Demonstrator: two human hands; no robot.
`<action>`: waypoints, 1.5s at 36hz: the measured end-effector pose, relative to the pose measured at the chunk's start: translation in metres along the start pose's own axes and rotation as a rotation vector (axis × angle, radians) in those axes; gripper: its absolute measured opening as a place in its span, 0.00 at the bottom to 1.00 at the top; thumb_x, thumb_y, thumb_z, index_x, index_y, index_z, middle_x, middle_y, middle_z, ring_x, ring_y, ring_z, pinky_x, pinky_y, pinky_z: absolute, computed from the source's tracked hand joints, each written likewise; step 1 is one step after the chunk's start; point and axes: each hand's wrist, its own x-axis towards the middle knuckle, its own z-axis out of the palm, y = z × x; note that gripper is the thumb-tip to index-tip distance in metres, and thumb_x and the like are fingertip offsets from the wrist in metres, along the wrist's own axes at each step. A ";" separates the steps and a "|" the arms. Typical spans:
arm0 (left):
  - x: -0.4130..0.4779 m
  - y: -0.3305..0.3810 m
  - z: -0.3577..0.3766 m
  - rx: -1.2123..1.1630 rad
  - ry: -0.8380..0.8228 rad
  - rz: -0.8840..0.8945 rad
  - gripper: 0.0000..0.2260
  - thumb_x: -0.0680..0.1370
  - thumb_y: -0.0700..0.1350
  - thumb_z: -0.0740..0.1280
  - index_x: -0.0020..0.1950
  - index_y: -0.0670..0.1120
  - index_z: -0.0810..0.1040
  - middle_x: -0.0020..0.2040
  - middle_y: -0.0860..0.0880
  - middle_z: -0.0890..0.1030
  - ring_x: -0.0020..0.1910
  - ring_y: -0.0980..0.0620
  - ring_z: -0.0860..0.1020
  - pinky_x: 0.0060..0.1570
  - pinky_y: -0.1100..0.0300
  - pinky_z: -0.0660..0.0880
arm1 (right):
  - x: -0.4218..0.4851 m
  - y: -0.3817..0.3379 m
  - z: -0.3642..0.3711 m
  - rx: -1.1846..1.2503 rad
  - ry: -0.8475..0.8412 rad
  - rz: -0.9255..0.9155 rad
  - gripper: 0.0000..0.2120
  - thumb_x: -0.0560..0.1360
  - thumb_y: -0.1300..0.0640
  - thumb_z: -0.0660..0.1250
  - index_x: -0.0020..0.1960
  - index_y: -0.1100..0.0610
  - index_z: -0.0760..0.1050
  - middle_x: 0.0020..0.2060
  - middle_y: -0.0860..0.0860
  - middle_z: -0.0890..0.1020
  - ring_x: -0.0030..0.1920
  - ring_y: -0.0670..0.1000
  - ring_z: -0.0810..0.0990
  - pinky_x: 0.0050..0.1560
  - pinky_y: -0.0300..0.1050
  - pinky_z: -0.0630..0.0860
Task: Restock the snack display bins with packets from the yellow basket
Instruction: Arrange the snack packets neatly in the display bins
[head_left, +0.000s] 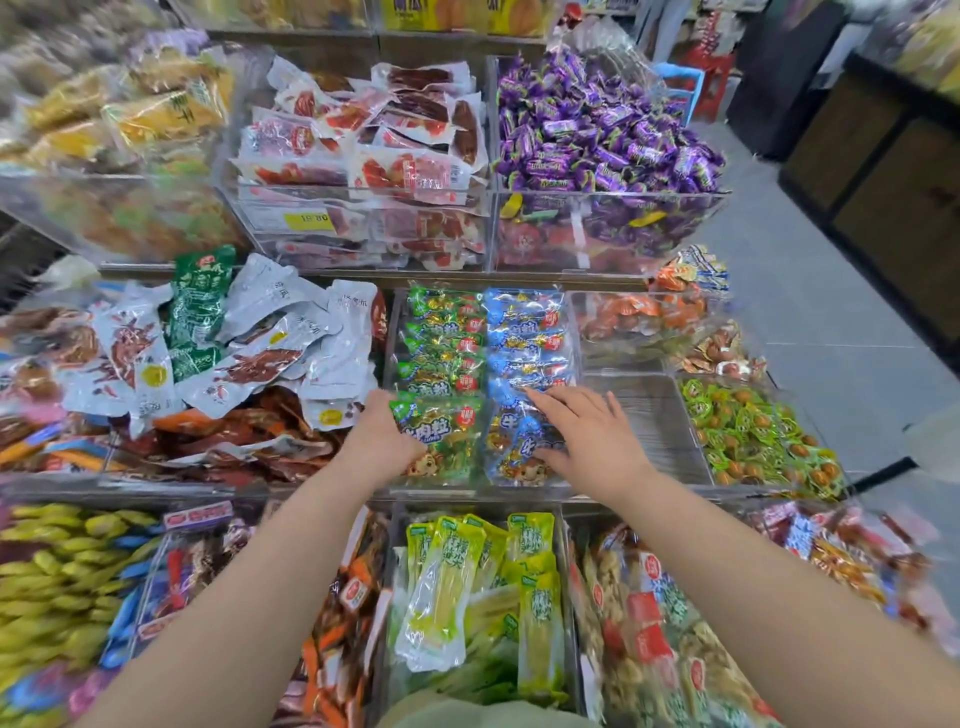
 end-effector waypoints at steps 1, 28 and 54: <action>0.001 0.003 0.000 0.012 0.048 0.069 0.38 0.72 0.39 0.73 0.74 0.50 0.54 0.52 0.46 0.75 0.38 0.51 0.77 0.27 0.66 0.71 | 0.000 0.001 0.000 0.005 0.001 0.000 0.34 0.74 0.43 0.66 0.75 0.45 0.56 0.70 0.45 0.66 0.72 0.50 0.60 0.72 0.61 0.52; 0.033 0.008 0.025 1.210 -0.148 0.505 0.29 0.73 0.59 0.68 0.64 0.47 0.59 0.63 0.42 0.64 0.62 0.41 0.66 0.65 0.43 0.64 | 0.008 -0.009 0.010 -0.131 -0.095 -0.029 0.47 0.70 0.38 0.68 0.77 0.50 0.42 0.74 0.52 0.54 0.75 0.54 0.48 0.73 0.63 0.44; 0.043 0.014 -0.004 0.956 -0.202 0.473 0.51 0.61 0.54 0.80 0.74 0.47 0.51 0.57 0.44 0.70 0.57 0.44 0.70 0.54 0.49 0.75 | 0.010 0.002 0.012 -0.117 -0.070 -0.061 0.47 0.68 0.35 0.67 0.77 0.50 0.46 0.70 0.48 0.59 0.72 0.52 0.54 0.73 0.57 0.51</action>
